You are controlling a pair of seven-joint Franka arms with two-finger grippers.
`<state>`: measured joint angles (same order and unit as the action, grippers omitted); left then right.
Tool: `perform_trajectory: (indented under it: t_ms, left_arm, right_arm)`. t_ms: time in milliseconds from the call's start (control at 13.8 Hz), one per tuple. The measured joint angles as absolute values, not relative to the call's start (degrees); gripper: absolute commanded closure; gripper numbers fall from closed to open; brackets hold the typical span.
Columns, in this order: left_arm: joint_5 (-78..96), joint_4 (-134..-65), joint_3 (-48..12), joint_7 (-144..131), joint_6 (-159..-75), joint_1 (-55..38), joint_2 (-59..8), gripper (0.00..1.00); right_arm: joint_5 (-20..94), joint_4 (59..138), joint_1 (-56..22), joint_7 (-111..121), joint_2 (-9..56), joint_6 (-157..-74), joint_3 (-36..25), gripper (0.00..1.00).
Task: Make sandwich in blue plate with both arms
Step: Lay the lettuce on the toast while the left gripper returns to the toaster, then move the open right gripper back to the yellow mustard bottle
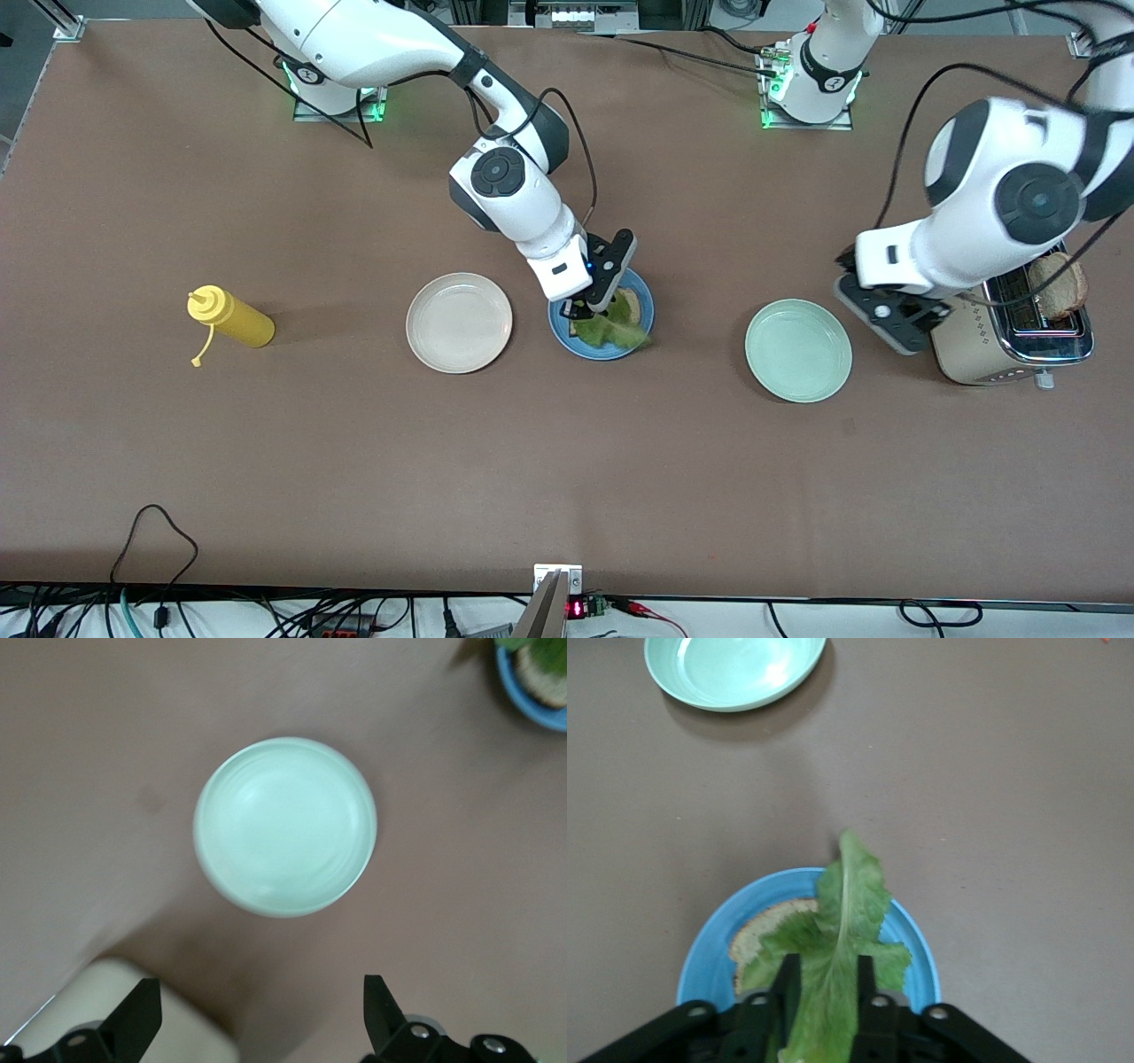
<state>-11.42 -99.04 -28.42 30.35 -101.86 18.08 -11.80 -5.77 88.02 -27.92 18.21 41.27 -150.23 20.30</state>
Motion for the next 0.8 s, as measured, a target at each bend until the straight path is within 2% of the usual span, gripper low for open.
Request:
perform_trajectory:
  t_ms: [290, 579, 797]
  left_arm:
    - [-13.42, -86.98, -28.36, 28.40, -92.13, 19.18, -10.82, 0.00]
    - [-12.20, -84.93, -28.06, 14.75, -90.56, 21.26, -12.31, 0.00]
    - [-11.56, -83.09, -28.02, 7.87, -90.57, 22.56, -14.34, 0.00]
  right_arm:
    - [-5.81, 86.56, -26.95, 18.10, 40.32, -148.33, 19.06, 0.00]
    - [-5.94, 85.44, -21.62, 18.11, 33.93, -135.62, 18.42, 0.00]
    - [-6.08, 85.43, -13.80, 19.36, 28.40, -128.19, 18.04, 0.00]
